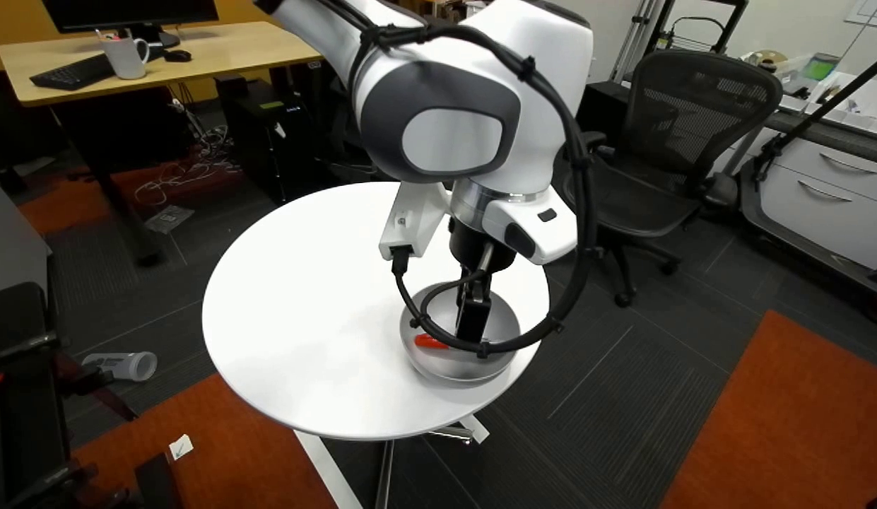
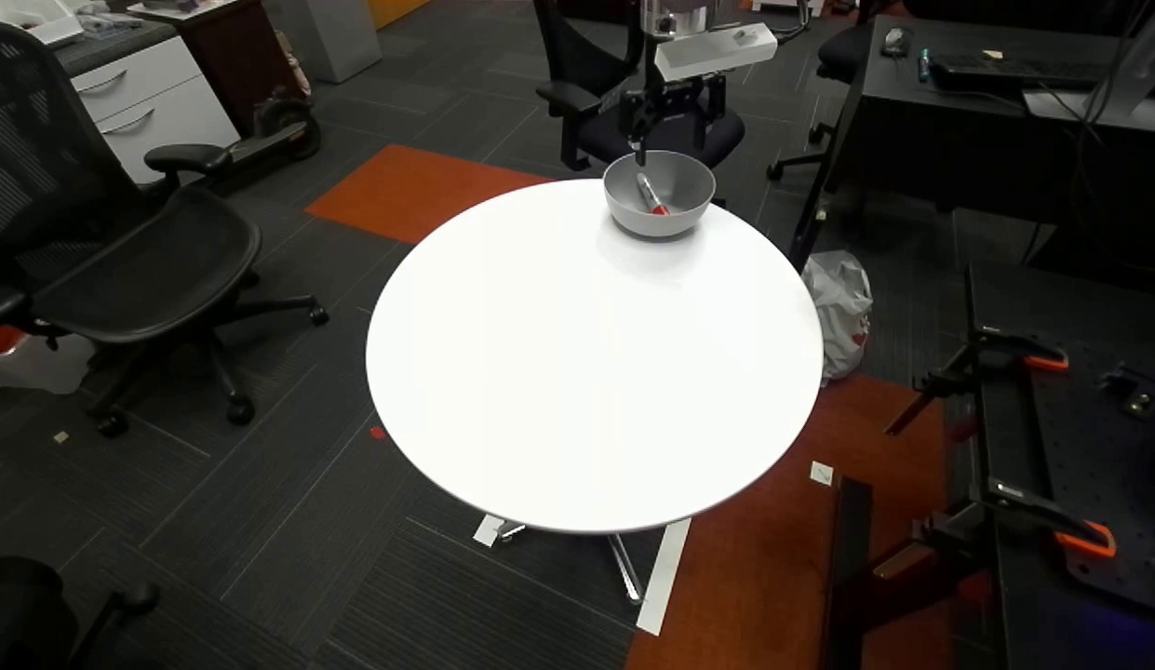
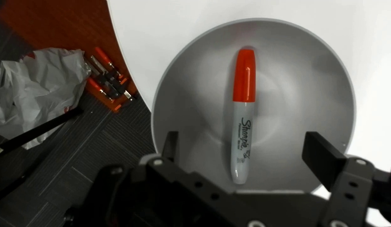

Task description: Remove the red marker from the grey bowl and place it on the table

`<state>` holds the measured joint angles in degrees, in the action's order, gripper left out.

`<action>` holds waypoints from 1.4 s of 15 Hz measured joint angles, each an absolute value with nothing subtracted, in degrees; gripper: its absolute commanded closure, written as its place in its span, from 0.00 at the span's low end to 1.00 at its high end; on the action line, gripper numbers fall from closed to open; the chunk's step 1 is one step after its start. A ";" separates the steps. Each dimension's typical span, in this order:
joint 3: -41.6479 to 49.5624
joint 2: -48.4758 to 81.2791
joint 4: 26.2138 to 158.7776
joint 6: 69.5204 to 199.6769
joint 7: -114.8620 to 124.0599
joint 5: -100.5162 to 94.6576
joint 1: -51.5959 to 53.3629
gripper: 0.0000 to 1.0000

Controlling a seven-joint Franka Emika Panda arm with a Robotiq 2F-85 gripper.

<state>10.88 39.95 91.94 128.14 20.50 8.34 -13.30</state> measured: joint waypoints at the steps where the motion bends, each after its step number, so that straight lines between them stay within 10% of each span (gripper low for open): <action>1: 10.84 40.35 91.74 127.73 20.08 8.35 -13.47 0.00; 20: 9.86 51.62 78.88 119.34 12.93 8.31 -15.06 0.00; 21: 9.65 51.86 78.70 119.40 12.38 8.32 -15.31 0.25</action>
<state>9.65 51.86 78.70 119.40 12.38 8.32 -15.31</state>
